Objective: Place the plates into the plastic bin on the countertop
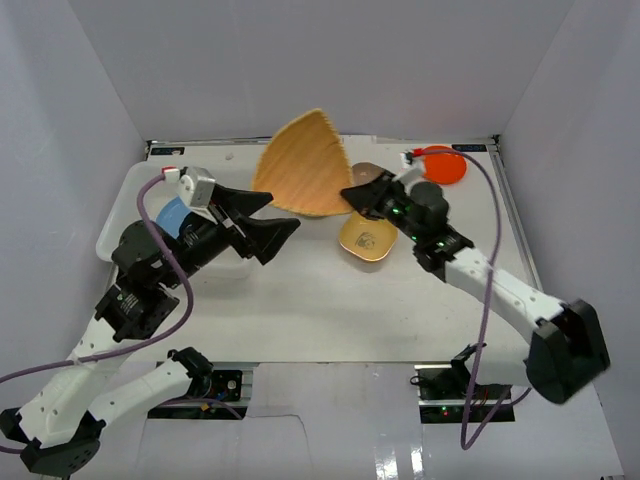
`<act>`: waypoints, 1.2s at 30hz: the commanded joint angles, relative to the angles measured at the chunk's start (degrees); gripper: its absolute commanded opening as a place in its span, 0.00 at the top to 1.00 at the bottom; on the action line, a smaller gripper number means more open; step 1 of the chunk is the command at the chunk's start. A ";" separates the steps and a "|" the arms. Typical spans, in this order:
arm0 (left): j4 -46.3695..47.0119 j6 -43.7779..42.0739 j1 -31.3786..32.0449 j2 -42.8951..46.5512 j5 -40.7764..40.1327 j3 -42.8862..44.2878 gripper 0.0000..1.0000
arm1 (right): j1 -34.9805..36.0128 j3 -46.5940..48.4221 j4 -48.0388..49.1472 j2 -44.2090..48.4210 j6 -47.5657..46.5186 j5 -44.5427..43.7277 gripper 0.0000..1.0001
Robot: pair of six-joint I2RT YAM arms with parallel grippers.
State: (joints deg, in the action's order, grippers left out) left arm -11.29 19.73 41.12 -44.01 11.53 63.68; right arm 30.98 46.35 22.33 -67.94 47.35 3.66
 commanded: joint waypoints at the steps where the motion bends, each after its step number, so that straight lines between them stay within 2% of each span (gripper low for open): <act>1: 2.06 -1.79 0.36 2.78 -5.11 2.06 0.02 | 8.99 14.52 5.19 -13.99 -4.80 0.39 0.92; 2: 2.32 -2.23 0.36 3.40 -6.94 2.06 0.02 | 10.57 22.22 4.05 -17.45 -5.16 0.56 0.92; 6: 2.41 -4.60 0.36 7.00 -11.35 1.19 0.02 | 16.20 37.62 1.06 -35.45 -3.24 3.80 0.92; 12: 2.06 -6.19 0.36 8.68 -16.27 -0.22 0.02 | 20.69 61.18 -5.27 -52.80 -0.68 3.99 0.92; 16: 2.15 -6.63 0.36 8.50 -18.55 -1.63 0.02 | 21.84 70.34 -8.52 -62.99 1.51 2.58 0.92; 21: 0.48 -6.63 0.27 7.10 -22.86 -2.68 0.02 | 22.63 73.44 -9.67 -68.10 3.71 0.13 0.92; 24: 0.30 -6.72 0.27 6.13 -24.80 -2.77 0.02 | 23.51 71.96 -10.11 -68.12 3.71 -0.85 0.91; 26: 0.04 -6.46 0.27 4.38 -25.42 -2.07 0.02 | 24.12 69.41 -9.33 -67.15 4.06 -1.90 0.87; 30: -2.42 -6.11 0.27 0.26 -25.33 0.56 0.02 | 24.56 66.85 -7.12 -66.00 4.50 -1.64 0.60; 34: -3.39 -5.23 0.27 -2.66 -27.43 2.15 0.02 | 24.48 67.30 -7.12 -64.16 3.71 -0.94 0.46; 36: -3.48 -4.44 0.27 -3.27 -28.66 2.67 0.02 | 24.21 65.90 -7.12 -61.62 1.96 -1.11 0.43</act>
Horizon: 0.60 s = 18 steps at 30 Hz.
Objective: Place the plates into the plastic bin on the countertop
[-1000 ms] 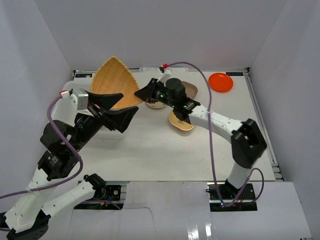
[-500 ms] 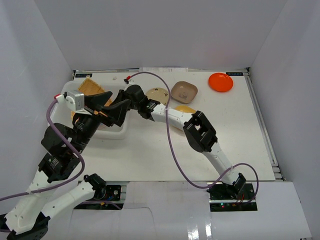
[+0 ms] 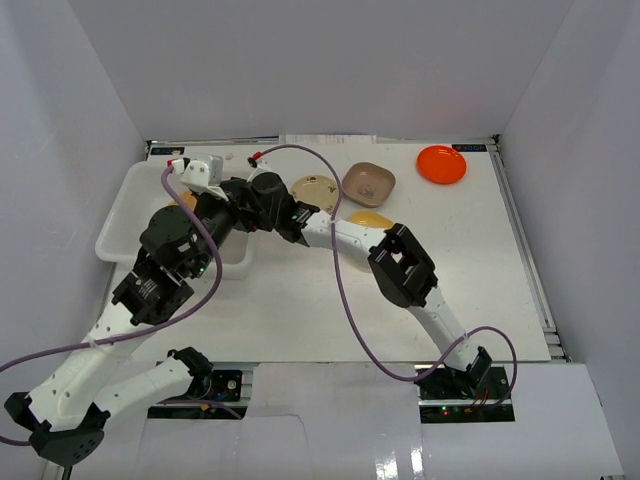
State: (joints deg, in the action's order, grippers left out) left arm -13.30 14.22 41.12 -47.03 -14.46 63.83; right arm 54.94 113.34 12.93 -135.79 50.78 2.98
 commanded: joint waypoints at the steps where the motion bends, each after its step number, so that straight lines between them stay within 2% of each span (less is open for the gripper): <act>1: -1.55 1.42 0.27 -0.96 -3.12 2.79 0.02 | -0.26 -2.49 3.49 7.71 -2.26 -0.43 0.43; 5: -1.99 3.79 0.27 -3.68 -3.74 3.67 0.02 | -2.99 -16.10 11.14 19.81 -4.02 0.97 0.43; 9: -1.91 7.05 0.36 -9.21 0.38 3.40 0.04 | -9.38 -35.93 15.45 31.70 -7.36 -0.16 0.46; 11: -1.56 9.07 0.36 -13.85 2.58 3.58 0.08 | -12.91 -42.99 16.86 38.71 -8.59 -1.57 0.53; 12: -1.29 9.94 0.36 -15.54 4.59 3.67 0.11 | -17.19 -49.12 16.87 40.67 -10.16 -2.10 0.56; 14: -0.15 11.96 0.36 -20.53 6.19 3.67 0.14 | -21.95 -54.34 16.69 46.02 -11.49 -1.32 0.68; 15: 0.20 12.76 0.36 -22.22 6.89 3.67 0.17 | -26.76 -56.10 15.65 47.18 -13.76 -0.79 0.68; 18: 3.70 16.18 0.36 -28.37 8.04 2.79 0.24 | -34.77 -57.09 6.87 48.86 -19.64 0.09 0.67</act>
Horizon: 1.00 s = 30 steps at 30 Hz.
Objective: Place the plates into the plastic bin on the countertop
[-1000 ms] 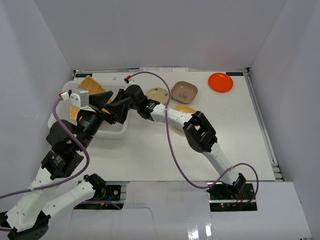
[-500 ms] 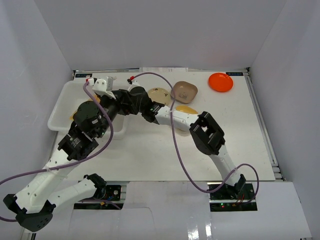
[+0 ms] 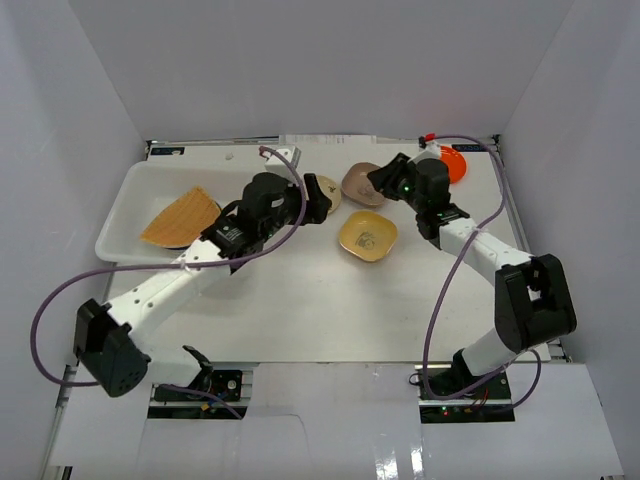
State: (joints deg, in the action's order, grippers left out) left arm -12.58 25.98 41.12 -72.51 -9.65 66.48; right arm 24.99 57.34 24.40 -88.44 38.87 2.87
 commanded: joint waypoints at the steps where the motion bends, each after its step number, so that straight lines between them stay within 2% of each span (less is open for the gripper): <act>1: 3.96 5.30 0.36 -4.38 3.84 -0.20 0.25 | -6.26 -1.09 -5.85 1.35 -8.72 0.55 0.66; 5: 7.04 8.91 0.36 -13.60 5.96 -0.21 0.26 | -11.36 1.62 -11.03 -2.07 -13.81 0.03 0.49; 9: 7.48 9.44 0.45 -22.92 4.47 2.85 0.21 | -13.21 7.69 -17.27 -8.58 -18.21 -1.99 0.43; 10: 7.48 9.36 0.45 -26.16 4.46 3.65 0.20 | -13.30 8.65 -17.55 -10.85 -18.74 -2.43 0.37; 13: 7.04 8.39 0.45 -32.23 4.20 6.99 0.18 | -13.57 12.87 -19.03 -15.51 -19.36 -2.52 0.30; 18: 6.60 6.63 0.45 -40.15 4.55 11.56 0.18 | -13.66 19.89 -19.75 -22.11 -18.92 -0.77 0.30; 24: 5.64 4.44 0.45 -45.79 1.84 15.17 0.21 | -13.66 25.79 -20.19 -30.81 -16.47 1.34 0.39; 26: 5.64 3.82 0.45 -46.84 1.21 15.79 0.23 | -13.66 26.24 -20.10 -31.87 -16.02 0.99 0.44; 27: 5.46 3.56 0.45 -47.11 0.78 15.87 0.26 | -13.66 26.07 -19.84 -32.49 -15.32 0.56 0.47; 28: 5.46 3.21 0.45 -47.28 0.77 16.05 0.33 | -13.66 25.89 -19.57 -32.67 -15.06 0.21 0.51; 30: 5.46 2.85 0.45 -47.55 0.60 16.05 0.41 | -13.66 25.19 -18.43 -32.49 -14.53 -0.58 0.57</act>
State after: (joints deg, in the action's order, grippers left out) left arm -6.57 30.28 41.39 -120.38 -7.60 81.28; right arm 11.60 81.32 3.97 -121.12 23.16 3.14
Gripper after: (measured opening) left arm 0.617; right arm 0.445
